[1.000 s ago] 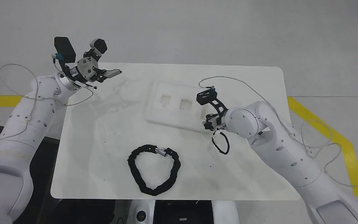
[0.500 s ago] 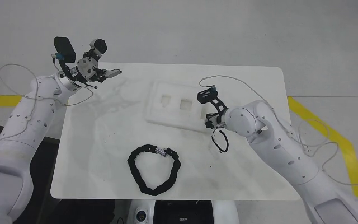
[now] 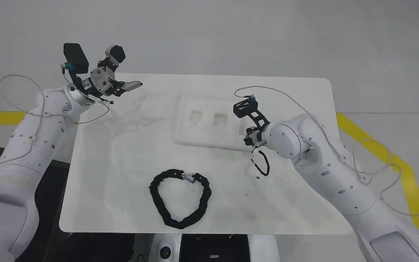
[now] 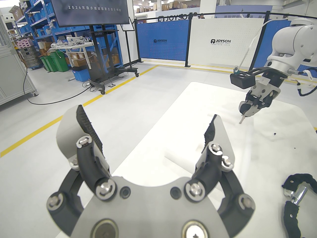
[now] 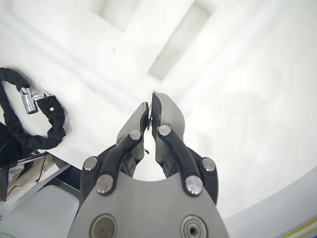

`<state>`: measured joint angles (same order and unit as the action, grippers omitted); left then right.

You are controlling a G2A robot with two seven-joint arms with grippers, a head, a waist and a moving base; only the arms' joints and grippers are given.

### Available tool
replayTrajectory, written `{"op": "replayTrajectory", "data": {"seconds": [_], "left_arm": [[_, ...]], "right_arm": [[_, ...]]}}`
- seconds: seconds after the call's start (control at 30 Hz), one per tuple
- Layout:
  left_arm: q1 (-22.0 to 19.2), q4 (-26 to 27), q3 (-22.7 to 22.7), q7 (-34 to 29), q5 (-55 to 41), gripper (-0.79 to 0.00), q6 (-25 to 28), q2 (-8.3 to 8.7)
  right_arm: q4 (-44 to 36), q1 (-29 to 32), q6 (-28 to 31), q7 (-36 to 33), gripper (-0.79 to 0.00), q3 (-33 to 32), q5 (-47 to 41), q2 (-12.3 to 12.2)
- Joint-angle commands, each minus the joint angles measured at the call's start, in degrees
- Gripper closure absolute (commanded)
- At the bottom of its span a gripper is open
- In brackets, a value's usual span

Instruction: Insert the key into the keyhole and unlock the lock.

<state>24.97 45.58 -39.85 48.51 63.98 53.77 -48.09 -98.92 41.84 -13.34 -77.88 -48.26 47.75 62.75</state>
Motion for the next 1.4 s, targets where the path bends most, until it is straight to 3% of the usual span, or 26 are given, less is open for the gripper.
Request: {"op": "replayTrajectory", "data": {"seconds": [0.0,0.2,0.3,0.8,1.1,1.37], "left_arm": [[0.00,0.00,0.00,0.00,0.00,-0.785,0.00,0.00],[0.00,0.00,0.00,0.00,0.00,-0.785,0.00,0.00],[0.00,0.00,0.00,0.00,0.00,-0.785,0.00,0.00],[0.00,0.00,0.00,0.00,0.00,-0.785,0.00,0.00],[0.00,0.00,0.00,0.00,0.00,-0.785,0.00,0.00],[0.00,0.00,0.00,0.00,0.00,-0.785,0.00,0.00]], "right_arm": [[-0.51,-0.24,-0.08,-0.68,0.000,-0.10,0.58,0.05],[-4.07,0.38,-0.38,-1.25,0.000,-3.01,0.03,-0.24],[-6.01,2.50,0.72,0.26,0.000,-5.61,-4.24,-0.51],[-14.32,17.85,17.28,8.96,0.000,-21.95,-24.14,-3.27],[-16.78,26.24,19.39,9.87,0.000,-34.26,-25.62,-5.21],[-16.54,29.51,20.63,11.26,0.000,-37.43,-27.02,-5.70]]}}
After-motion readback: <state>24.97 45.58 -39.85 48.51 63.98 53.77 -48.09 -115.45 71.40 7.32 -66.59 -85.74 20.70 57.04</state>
